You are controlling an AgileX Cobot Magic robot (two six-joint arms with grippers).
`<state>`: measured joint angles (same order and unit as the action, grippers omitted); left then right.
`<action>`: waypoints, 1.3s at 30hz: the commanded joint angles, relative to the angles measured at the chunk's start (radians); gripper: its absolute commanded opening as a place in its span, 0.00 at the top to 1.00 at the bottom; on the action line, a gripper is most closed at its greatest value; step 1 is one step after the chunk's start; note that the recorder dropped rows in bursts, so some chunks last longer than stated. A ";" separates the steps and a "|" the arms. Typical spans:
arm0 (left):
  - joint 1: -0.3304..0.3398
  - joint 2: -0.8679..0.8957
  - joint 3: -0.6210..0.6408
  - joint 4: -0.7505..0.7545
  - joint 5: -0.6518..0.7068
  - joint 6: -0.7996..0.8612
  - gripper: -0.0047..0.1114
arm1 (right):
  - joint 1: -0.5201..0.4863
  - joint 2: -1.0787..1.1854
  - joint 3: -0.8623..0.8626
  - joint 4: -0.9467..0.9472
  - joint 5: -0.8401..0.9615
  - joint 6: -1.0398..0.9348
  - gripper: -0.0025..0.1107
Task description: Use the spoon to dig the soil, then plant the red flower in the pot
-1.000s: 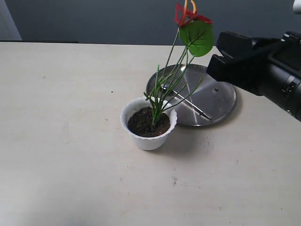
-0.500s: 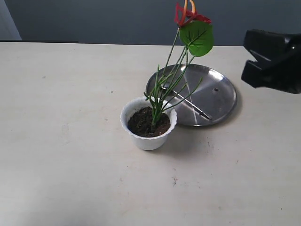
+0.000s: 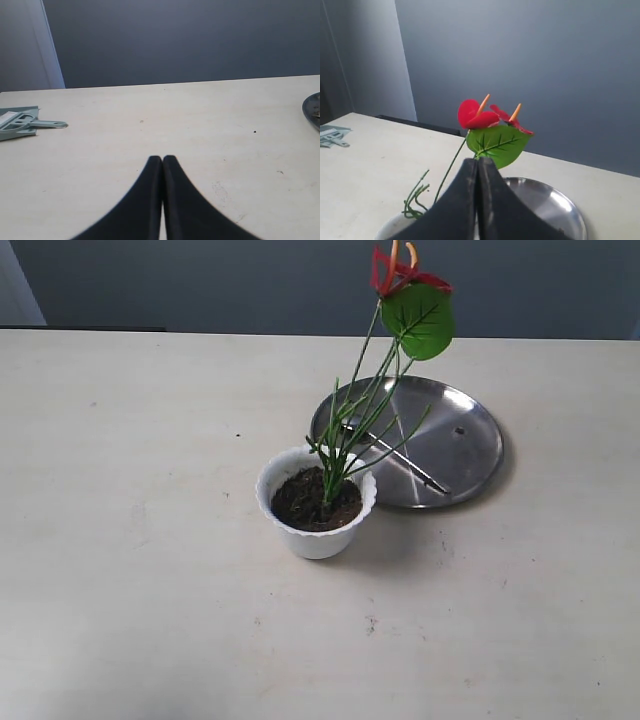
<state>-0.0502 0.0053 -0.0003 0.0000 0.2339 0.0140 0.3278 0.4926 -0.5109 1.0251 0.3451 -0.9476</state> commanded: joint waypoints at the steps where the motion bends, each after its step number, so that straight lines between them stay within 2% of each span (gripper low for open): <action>1: 0.000 -0.005 0.000 0.000 -0.001 -0.004 0.96 | -0.047 -0.030 -0.001 -0.289 0.084 0.292 0.98; 5: 0.000 -0.005 0.000 0.000 -0.001 -0.004 0.96 | -0.131 -0.112 0.006 -0.673 0.175 0.684 0.98; 8: 0.000 -0.005 0.000 0.000 -0.001 -0.004 0.96 | -0.171 -0.206 0.053 -0.850 0.182 0.871 0.98; 18: 0.000 -0.005 0.000 0.000 -0.001 -0.004 0.96 | -0.199 -0.482 0.363 -0.935 0.107 0.916 0.98; 30: 0.000 -0.005 0.000 0.000 -0.001 -0.004 0.96 | -0.199 -0.493 0.509 -1.025 0.027 0.925 0.98; 39: 0.000 -0.005 0.000 0.000 -0.001 -0.004 0.96 | -0.199 -0.493 0.511 -1.045 0.008 0.925 0.98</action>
<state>-0.0502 0.0053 -0.0003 0.0000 0.2339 0.0140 0.1330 0.0054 -0.0050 -0.0081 0.3705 -0.0224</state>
